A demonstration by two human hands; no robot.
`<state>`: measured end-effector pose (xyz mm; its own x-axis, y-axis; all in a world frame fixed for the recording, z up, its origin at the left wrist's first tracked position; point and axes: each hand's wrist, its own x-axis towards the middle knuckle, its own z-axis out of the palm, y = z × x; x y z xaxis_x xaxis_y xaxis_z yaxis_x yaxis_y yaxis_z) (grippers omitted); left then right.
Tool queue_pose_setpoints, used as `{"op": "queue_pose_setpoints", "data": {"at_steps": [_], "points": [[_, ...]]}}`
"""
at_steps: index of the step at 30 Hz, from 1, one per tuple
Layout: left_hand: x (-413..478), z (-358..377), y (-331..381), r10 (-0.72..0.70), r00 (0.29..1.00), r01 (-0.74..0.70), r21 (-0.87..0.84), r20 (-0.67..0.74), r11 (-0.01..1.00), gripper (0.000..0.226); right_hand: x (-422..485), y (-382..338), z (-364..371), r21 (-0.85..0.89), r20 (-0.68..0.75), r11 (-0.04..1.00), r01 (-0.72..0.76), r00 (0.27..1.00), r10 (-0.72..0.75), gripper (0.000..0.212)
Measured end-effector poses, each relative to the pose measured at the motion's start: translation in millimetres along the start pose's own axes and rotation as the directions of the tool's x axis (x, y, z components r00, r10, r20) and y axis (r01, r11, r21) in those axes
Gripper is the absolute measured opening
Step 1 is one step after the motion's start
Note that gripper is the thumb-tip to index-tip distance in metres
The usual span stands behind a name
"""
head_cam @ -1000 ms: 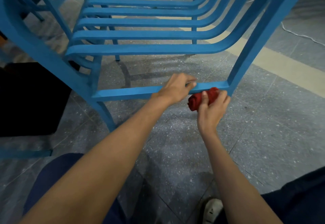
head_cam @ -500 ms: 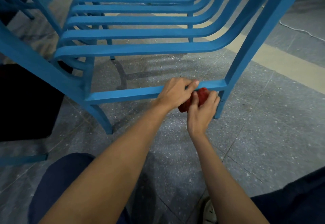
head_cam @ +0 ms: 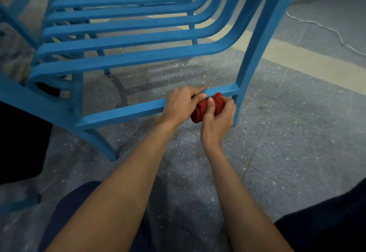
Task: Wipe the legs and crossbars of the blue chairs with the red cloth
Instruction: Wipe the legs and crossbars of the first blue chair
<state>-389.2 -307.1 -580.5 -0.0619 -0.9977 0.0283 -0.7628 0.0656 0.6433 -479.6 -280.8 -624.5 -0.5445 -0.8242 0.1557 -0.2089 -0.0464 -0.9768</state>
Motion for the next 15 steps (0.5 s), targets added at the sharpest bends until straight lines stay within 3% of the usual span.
{"op": "queue_pose_setpoints", "data": {"at_steps": [3,8,13,15], "points": [[-0.6,0.1,1.4,0.014,1.000,-0.014,0.006,-0.010,1.000,0.035,21.4,2.3,-2.8,0.033,-0.128,0.997,-0.072,0.989,0.075,0.017],[0.1,2.1,0.6,0.016,1.000,-0.015,0.048,-0.016,0.999,0.035,23.3,8.0,-4.7,0.032,-0.143,0.999,-0.033,0.989,0.037,0.019],[0.1,3.7,-2.5,0.006,1.000,-0.005,0.096,-0.004,0.995,0.036,9.6,22.6,-24.4,0.004,0.144,0.993,0.118,0.983,-0.117,0.022],[4.6,4.1,0.7,-0.016,0.999,0.012,0.104,0.038,0.995,0.036,6.6,39.6,-39.1,0.033,0.196,0.999,0.028,0.980,-0.034,0.022]]}}
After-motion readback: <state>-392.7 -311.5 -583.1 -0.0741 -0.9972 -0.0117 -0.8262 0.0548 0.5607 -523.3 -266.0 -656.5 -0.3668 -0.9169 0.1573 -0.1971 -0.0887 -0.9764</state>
